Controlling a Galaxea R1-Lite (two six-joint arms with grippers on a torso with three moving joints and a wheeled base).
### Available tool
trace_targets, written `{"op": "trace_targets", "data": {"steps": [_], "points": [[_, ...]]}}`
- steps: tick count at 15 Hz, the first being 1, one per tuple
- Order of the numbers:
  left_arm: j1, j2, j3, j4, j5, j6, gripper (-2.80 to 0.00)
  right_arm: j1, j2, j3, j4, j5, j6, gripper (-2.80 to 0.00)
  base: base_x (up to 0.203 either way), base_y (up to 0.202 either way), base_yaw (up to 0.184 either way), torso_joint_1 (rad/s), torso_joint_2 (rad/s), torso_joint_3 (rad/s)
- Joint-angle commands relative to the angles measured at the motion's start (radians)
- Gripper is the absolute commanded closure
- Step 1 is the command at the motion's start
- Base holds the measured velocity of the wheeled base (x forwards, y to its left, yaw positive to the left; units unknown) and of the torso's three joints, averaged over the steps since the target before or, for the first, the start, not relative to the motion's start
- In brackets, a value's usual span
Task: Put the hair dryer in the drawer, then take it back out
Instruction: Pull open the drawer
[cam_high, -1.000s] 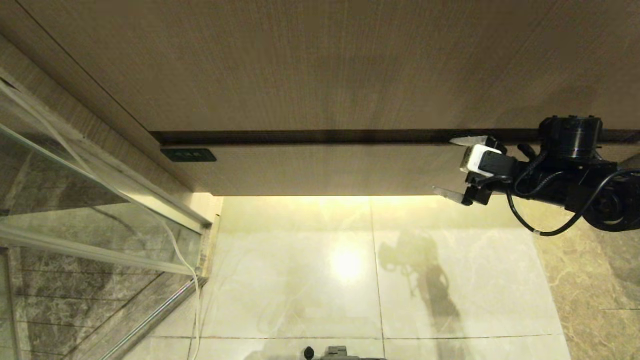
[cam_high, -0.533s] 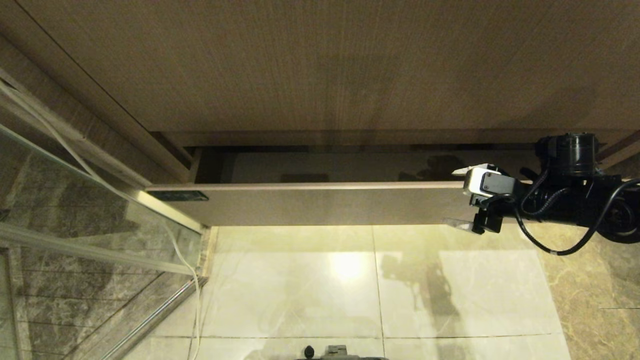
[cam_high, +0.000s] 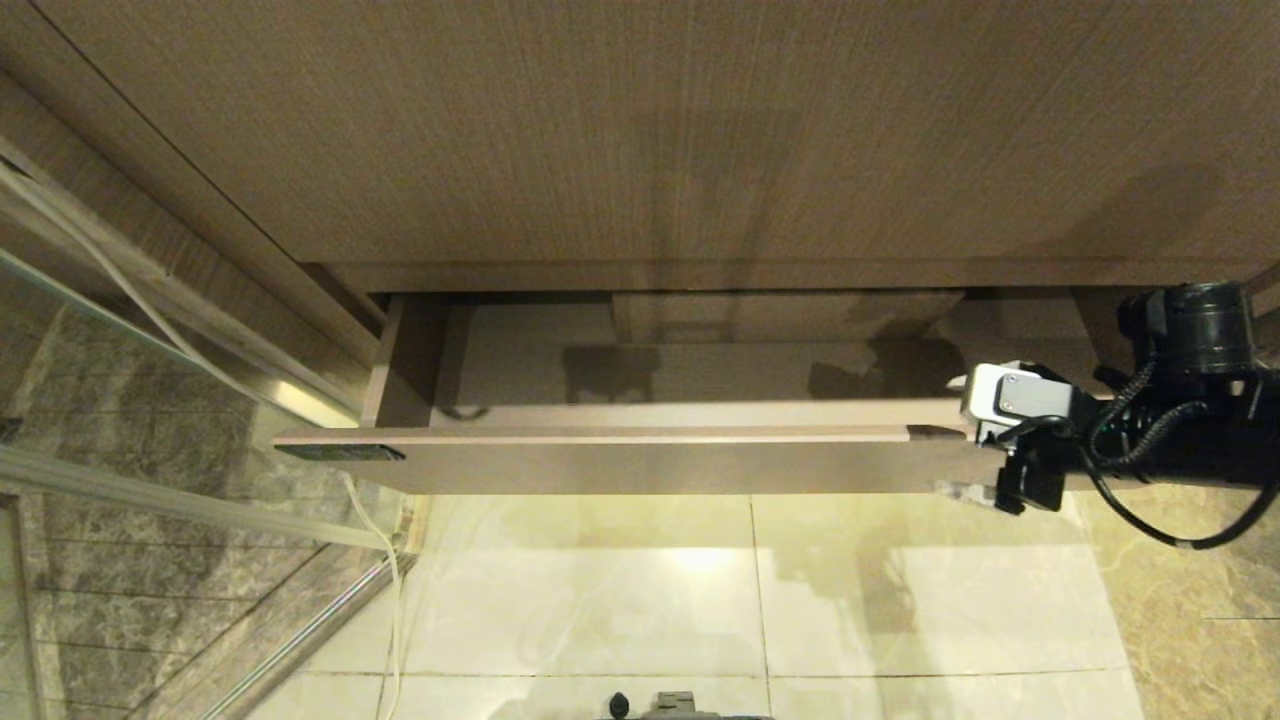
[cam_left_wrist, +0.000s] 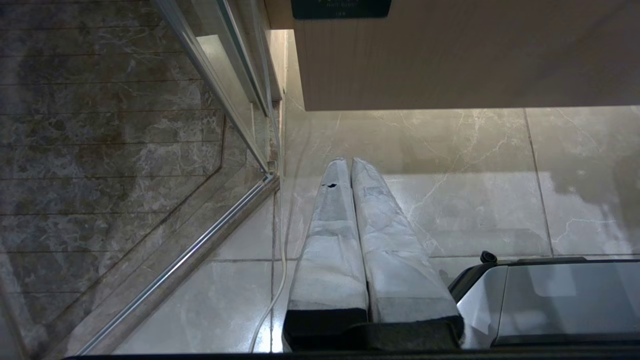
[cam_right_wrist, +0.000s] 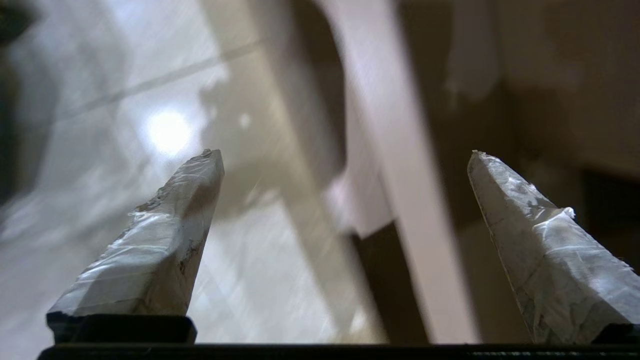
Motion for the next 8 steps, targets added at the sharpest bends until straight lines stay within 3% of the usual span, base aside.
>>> {"op": "trace_targets", "data": {"steps": [1, 6, 8], "points": [[0.0, 0.0, -0.001, 0.0, 0.0, 0.0, 0.0, -0.003, -0.143, 0.042, 0.092, -0.036, -0.01, -2.8, 0.0, 0.0, 0.0, 0.0, 0.0, 0.0], [0.0, 0.0, 0.0, 0.0, 0.0, 0.0, 0.0, -0.01, -0.411, 0.092, 0.371, -0.116, -0.011, -2.8, 0.0, 0.0, 0.0, 0.0, 0.0, 0.0], [0.0, 0.0, 0.0, 0.0, 0.0, 0.0, 0.0, -0.049, -0.517, 0.105, 0.457, -0.164, -0.005, -2.8, 0.0, 0.0, 0.0, 0.0, 0.0, 0.0]]}}
